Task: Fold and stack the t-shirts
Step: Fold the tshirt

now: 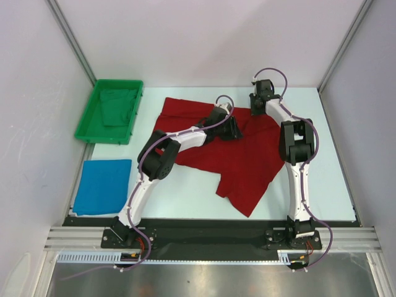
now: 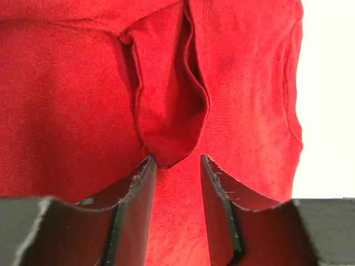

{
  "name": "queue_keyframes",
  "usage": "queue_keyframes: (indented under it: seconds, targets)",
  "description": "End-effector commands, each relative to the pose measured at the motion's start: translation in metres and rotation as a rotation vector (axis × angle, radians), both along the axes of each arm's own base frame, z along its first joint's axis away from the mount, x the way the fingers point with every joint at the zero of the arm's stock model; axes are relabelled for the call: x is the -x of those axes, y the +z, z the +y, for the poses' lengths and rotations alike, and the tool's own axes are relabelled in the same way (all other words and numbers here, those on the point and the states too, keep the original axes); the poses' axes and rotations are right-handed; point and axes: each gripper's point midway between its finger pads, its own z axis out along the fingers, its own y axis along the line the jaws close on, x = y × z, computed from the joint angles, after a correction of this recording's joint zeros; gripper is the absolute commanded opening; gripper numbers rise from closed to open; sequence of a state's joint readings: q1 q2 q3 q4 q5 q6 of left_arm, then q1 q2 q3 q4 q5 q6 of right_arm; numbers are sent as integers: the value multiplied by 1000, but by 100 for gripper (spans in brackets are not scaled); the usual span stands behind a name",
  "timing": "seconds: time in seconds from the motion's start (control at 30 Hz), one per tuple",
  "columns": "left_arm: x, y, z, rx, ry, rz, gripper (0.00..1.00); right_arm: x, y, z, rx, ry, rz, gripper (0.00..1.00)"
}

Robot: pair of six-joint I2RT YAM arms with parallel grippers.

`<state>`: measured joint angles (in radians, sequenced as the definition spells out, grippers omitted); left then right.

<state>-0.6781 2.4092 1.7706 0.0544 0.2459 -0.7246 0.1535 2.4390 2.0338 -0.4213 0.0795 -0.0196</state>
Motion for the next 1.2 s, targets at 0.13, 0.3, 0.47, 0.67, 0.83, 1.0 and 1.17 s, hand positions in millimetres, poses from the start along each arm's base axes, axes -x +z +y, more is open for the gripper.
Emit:
queue_keyframes:
  seconds: [0.13,0.3,0.47,0.67,0.83,1.0,1.17]
  targets:
    - [-12,4,0,-5,14,-21,34,-14,18,9,-30,18,-56,18]
    - [-14,1,0,-13,7,-18,18,-12,29,8,-34,5,-68,3]
    - [-14,6,-1,-9,-6,-26,4,-5,63,-2,-18,-61,-110,0]
    - [-9,13,-3,5,-34,-28,0,36,86,-18,-1,-136,-97,0]
    - [-4,16,-2,17,-49,-21,0,73,80,-26,-25,-203,-61,0]
    - [3,24,2,18,-57,-34,0,109,75,-32,-39,-235,-33,0]
    - [8,28,5,19,-67,-33,1,132,70,-32,-52,-250,-8,0]
